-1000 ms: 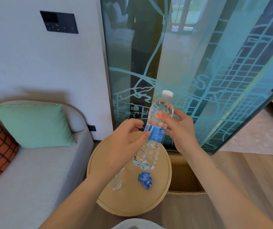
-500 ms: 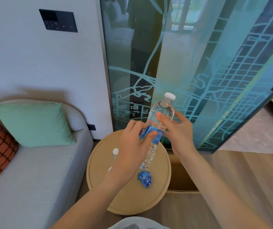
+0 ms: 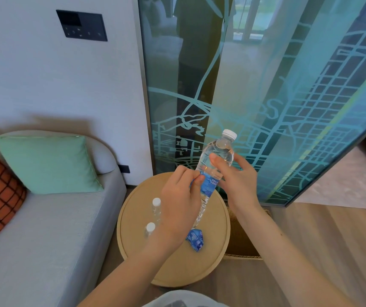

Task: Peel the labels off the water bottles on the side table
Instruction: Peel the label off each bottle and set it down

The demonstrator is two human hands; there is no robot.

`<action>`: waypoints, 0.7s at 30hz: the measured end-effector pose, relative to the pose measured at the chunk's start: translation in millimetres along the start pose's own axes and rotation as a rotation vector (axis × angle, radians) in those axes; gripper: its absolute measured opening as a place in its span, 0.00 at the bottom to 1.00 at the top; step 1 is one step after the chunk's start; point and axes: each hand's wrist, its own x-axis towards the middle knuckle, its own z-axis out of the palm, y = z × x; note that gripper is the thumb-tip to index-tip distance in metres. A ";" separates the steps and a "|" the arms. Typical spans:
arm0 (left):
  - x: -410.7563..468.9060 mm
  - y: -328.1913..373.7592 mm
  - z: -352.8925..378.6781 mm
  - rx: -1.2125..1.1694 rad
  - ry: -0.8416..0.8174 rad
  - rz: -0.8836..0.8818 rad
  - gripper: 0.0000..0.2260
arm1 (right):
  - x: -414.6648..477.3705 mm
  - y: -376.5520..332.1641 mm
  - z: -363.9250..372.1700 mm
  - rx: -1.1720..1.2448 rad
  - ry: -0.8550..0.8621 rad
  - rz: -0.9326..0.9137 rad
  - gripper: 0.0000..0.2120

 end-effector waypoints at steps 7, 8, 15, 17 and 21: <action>0.6 -2.9 0.7 -0.004 0.002 -0.007 0.03 | 1.9 3.3 1.3 -0.013 0.013 0.010 0.26; 1.4 -2.3 0.0 -0.003 -0.009 -0.006 0.04 | 2.1 3.5 1.1 -0.013 0.016 0.012 0.26; 17.2 -1.3 -14.8 -0.098 -0.209 -0.145 0.05 | 3.4 5.1 -2.8 -0.033 0.028 -0.029 0.20; 17.8 1.6 -18.2 -0.081 -0.249 -0.129 0.07 | 2.6 4.5 -2.0 -0.044 0.036 -0.061 0.21; 17.9 3.6 -18.6 -0.039 -0.290 -0.170 0.08 | 1.4 4.1 0.7 -0.097 0.036 -0.109 0.27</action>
